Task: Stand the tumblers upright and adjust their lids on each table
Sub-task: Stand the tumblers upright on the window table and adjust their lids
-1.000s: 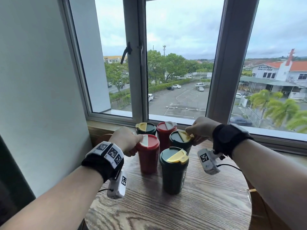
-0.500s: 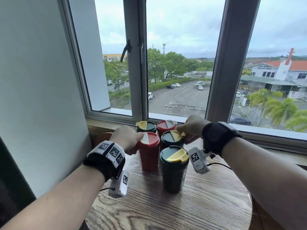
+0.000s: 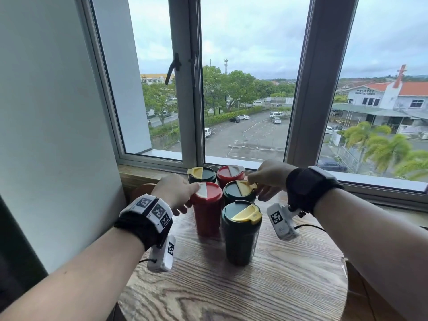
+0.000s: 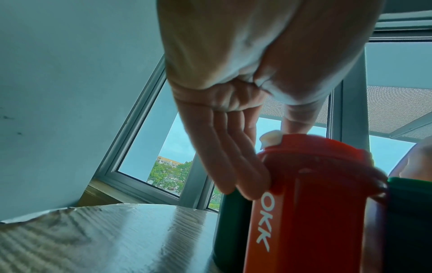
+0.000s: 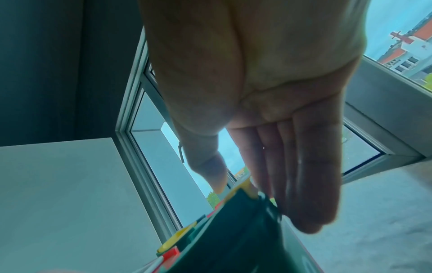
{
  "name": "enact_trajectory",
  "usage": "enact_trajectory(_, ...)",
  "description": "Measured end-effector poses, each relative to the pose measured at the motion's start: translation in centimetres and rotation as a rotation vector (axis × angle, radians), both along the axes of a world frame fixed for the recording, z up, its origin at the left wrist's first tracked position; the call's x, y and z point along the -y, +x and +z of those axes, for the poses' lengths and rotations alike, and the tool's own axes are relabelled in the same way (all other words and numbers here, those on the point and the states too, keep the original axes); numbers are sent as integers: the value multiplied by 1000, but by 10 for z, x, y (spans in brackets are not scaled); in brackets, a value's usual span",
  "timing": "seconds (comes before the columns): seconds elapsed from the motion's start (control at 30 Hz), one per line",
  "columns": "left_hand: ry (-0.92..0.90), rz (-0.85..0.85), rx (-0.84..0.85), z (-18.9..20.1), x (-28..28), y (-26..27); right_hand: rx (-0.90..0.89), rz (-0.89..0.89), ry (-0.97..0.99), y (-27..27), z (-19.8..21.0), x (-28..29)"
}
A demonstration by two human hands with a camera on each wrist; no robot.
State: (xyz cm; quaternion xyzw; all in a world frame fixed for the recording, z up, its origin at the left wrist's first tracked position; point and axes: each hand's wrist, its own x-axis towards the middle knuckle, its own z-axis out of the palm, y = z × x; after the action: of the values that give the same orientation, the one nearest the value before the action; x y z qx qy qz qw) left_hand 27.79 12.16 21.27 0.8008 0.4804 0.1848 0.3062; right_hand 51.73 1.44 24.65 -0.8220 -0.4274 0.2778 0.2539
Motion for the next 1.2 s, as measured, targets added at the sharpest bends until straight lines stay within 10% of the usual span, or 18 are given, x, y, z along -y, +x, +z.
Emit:
enact_trajectory(0.23, 289, -105, -9, -19, 3, -18, 378, 174, 330, -4, 2, 52)
enact_trajectory(0.47, 261, -141, 83, -39, 17, -23, 307, 413, 518, -29, -43, 94)
enact_trajectory(1.2, 261, -134, 140, -47, 11, -23, 360, 192, 706, -70, -91, 84)
